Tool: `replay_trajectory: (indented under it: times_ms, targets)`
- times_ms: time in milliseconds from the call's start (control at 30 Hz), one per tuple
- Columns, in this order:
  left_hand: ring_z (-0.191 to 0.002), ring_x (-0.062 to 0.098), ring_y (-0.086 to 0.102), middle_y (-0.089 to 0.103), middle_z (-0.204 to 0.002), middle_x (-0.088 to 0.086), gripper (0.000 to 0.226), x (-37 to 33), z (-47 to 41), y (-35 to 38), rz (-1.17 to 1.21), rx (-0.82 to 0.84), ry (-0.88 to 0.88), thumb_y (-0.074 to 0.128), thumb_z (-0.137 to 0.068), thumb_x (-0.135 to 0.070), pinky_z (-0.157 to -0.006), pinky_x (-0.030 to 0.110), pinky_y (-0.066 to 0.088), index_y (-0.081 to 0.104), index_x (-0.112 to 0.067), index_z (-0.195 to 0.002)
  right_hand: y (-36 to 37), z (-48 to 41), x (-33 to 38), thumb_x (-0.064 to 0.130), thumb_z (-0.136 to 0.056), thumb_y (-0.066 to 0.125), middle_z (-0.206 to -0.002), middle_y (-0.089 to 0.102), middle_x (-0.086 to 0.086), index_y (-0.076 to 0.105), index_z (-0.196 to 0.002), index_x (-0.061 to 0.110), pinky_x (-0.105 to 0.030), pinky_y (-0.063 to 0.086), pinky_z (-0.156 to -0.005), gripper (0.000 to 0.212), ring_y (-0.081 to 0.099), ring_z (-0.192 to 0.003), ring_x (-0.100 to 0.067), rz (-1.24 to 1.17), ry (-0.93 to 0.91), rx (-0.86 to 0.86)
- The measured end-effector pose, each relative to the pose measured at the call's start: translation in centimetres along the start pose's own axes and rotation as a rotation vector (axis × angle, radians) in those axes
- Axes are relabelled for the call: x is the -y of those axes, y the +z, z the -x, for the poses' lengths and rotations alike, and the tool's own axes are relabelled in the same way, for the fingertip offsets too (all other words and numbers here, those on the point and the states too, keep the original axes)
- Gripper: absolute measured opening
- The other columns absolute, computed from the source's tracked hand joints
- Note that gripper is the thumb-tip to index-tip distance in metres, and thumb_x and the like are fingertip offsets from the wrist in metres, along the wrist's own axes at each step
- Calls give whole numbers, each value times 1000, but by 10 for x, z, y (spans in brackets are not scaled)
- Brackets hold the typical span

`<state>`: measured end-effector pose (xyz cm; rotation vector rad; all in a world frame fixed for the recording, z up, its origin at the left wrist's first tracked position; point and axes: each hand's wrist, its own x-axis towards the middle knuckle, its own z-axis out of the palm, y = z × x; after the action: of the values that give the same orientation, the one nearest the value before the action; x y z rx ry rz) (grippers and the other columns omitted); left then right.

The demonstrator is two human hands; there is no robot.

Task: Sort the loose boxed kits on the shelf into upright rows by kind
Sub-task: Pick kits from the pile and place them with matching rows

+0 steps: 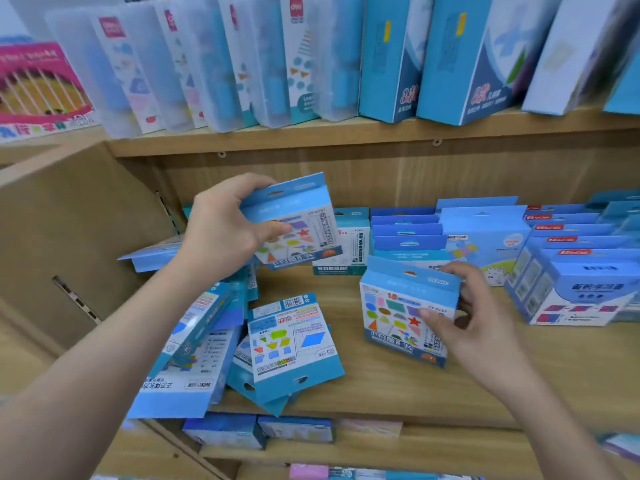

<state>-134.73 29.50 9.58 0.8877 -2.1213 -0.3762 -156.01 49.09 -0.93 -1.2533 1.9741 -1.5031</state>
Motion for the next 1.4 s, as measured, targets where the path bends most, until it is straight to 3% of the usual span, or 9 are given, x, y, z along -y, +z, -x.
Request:
replay_trajectory:
  times_ms: [100,333,467,667,833,933,1133,1300,1400]
  targets:
    - [-84,3,54,57,-90,-16,52,1,-4,6,6,28,42,86,-62,-22,-68,-1,38,64,-19,-109,10,0,-14,10,-79,73,-98,68,9,44,-101,40,-16,51,-56,47,66,-80,3,-40,105,-34]
    - [-82,-21,51,57,-89,-20,46,3,-5,16,54,93,44,85,-64,-23,-65,-3,36,58,-28,-101,11,15,-44,1,-78,72,-87,71,-12,46,-109,16,-28,47,-44,43,65,-57,-18,-357,452,-174]
    - [-82,-15,54,59,-90,-19,45,7,-6,22,22,158,61,85,-64,-23,-67,-1,37,59,-28,-100,18,21,-58,10,-80,73,-81,68,-15,45,-105,16,-30,49,-43,38,58,-51,-22,-275,629,-170]
    - [-96,19,59,64,-101,-5,54,24,-3,33,-131,239,232,86,-63,-28,-86,29,44,65,-15,-111,7,15,-43,40,-77,72,-118,51,-10,50,-121,23,-39,39,-89,51,46,-111,-30,714,350,7]
    - [-87,23,56,65,-97,1,48,29,3,36,-256,275,453,75,-68,-35,-78,32,44,63,-16,-110,35,-29,39,39,-77,73,-134,42,15,31,-137,41,-32,36,-99,74,37,-123,-8,438,-178,192]
    - [-87,22,55,65,-97,4,50,30,3,37,-278,268,454,76,-69,-34,-76,31,43,61,-13,-113,69,-68,66,41,-81,68,-128,51,7,32,-141,37,-43,40,-94,70,49,-116,-19,600,-406,243]
    - [-101,7,57,63,-109,-8,44,51,-43,-5,-53,315,45,76,-77,-34,-90,22,43,61,-20,-116,89,-122,67,40,-76,74,-92,69,2,64,-102,26,-39,48,-74,32,61,-88,-23,428,-285,165]
    - [-108,32,54,61,-117,13,45,87,-84,17,-687,541,67,60,-86,-40,-87,40,47,52,-13,-122,96,-143,60,39,-76,75,-87,69,4,64,-95,25,-32,47,-68,26,62,-85,-18,421,-127,184]
    - [-105,30,55,60,-111,9,44,92,-93,39,-780,593,76,60,-85,-46,-77,38,43,51,-14,-115,98,-148,58,39,-75,75,-84,69,5,64,-91,23,-32,49,-68,25,62,-82,-18,435,-89,183]
